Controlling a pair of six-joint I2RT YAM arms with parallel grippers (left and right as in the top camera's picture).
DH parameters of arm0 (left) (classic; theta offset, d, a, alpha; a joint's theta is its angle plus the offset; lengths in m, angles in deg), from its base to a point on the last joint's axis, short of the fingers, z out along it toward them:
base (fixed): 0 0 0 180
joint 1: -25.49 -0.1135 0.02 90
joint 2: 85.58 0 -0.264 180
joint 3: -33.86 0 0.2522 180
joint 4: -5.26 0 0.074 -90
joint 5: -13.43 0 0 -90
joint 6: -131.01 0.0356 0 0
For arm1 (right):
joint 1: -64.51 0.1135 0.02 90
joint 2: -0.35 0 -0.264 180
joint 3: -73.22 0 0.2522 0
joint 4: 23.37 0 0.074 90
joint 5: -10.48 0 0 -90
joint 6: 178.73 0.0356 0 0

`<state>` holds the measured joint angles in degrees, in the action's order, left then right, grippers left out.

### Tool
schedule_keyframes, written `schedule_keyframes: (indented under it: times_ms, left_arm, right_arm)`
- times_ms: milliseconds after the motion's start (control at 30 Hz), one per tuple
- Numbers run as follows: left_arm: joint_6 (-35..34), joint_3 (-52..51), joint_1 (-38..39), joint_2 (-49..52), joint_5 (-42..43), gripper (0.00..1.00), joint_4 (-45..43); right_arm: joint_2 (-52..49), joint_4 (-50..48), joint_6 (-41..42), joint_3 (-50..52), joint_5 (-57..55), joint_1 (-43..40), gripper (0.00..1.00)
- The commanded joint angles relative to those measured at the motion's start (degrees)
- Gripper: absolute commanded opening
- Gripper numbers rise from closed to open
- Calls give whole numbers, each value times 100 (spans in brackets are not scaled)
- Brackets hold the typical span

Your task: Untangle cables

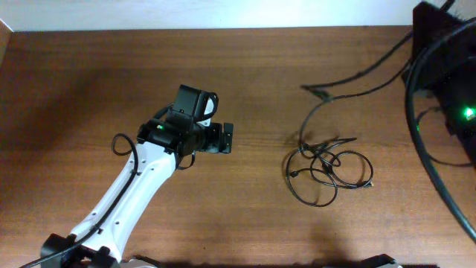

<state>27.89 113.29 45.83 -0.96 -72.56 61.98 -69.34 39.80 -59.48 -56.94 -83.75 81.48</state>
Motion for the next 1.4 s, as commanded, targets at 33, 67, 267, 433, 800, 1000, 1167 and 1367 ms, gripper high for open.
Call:
schedule_keyframes:
  times_ms: [33, 67, 267, 433, 800, 1000, 1167, 1367]
  left_arm:
    - [-57, -7, -15, -111, -44, 99, -2]
    - [-57, -7, -15, -111, -42, 99, -7]
    - [-55, -7, -15, -111, -42, 99, -4]
    - [-55, -7, -15, -111, -44, 99, -4]
    - [-55, -7, -15, -111, -44, 99, -4]
    - [-55, -7, -15, -111, -44, 99, -4]
    - [-55, -7, -15, -111, -44, 99, -4]
    - [-55, -7, -15, -111, -42, 99, -4]
  right_arm:
    - [-2, 855, 490, -63, -243, 26, 4]
    - [-2, 986, 579, -63, -39, 26, 4]
    - [-2, 1067, 1062, -63, 1316, 28, 4]
    - [-2, 693, 1803, -63, 2699, 28, 4]
    - [267, -881, 3803, -68, 3209, 28, 4]
    - [282, -1644, 4623, -68, 3307, 28, 4]
    - [297, -2201, 4922, -68, 3558, 28, 4]
    - [282, -3724, 3071, -66, 1860, 26, 4]
